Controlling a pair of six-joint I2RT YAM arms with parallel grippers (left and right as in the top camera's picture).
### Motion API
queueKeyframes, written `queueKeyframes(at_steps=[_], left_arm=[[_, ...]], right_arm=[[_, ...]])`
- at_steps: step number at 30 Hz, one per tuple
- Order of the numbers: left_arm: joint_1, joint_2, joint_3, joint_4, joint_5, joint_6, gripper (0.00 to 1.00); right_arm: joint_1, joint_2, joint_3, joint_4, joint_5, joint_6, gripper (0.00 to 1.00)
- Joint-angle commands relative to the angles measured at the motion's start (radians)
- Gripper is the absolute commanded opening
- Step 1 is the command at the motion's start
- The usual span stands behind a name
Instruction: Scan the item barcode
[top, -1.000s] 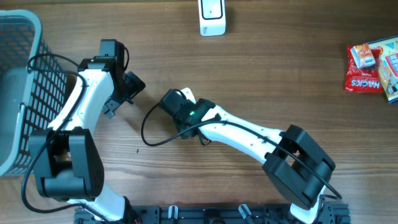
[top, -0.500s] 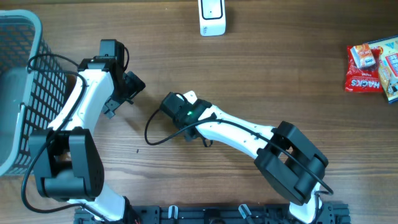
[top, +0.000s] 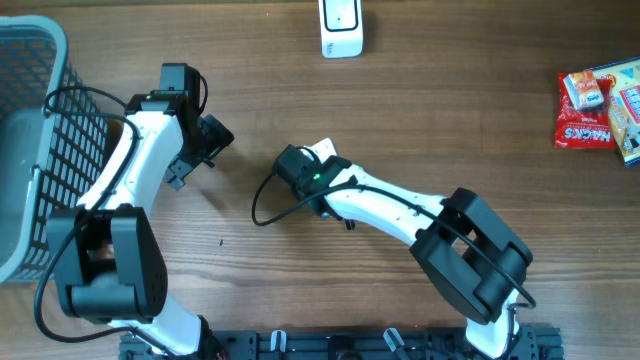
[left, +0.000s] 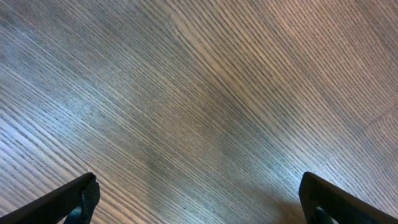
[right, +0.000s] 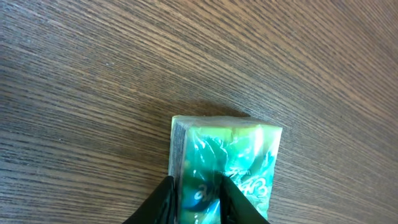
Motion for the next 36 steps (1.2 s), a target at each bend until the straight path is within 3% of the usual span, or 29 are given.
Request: queueKeyframes(at_steps=[1,4,7,14,18,21,24,29,32,34,36], left_arm=[[0.004,-0.001,0.001,-0.001,-0.017,-0.016,1.00],[0.004,-0.001,0.001,-0.001,-0.017,-0.016,1.00],[0.004,-0.001,0.001,-0.001,-0.017,-0.016,1.00],[0.004,-0.001,0.001,-0.001,-0.017,-0.016,1.00],[0.004,-0.001,0.001,-0.001,-0.017,-0.016,1.00],[0.004,-0.001,0.001,-0.001,-0.017,-0.016,1.00],[0.004,-0.001,0.001,-0.001,-0.017,-0.016,1.00],[0.004,-0.001,0.001,-0.001,-0.017,-0.016,1.00],[0.004,-0.001,0.001,-0.001,-0.017,-0.016,1.00],[0.004,-0.001,0.001,-0.001,-0.017,-0.016,1.00],[0.004,-0.001,0.001,-0.001,-0.017,-0.016,1.00]], right_arm=[[-0.009,0.026,-0.009,0.002,0.057,-0.017,0.31],[-0.036,0.026,-0.009,-0.006,0.072,-0.008,0.26],[-0.102,0.025,-0.008,-0.014,-0.010,0.011,0.04],[-0.274,-0.010,0.073,-0.090,-0.306,0.004,0.04],[-0.452,-0.123,0.106,-0.093,-0.790,-0.124,0.04],[-0.626,-0.183,0.106,-0.100,-1.270,-0.231,0.04],[-0.714,-0.182,0.096,-0.131,-1.521,-0.336,0.04],[-0.704,-0.164,-0.066,-0.080,-1.522,-0.327,0.04],[-0.711,-0.138,-0.253,0.151,-1.511,-0.194,0.04],[-0.721,-0.137,-0.301,0.217,-1.341,-0.112,0.05],[-0.752,-0.138,-0.298,0.167,-1.109,-0.068,0.04]])
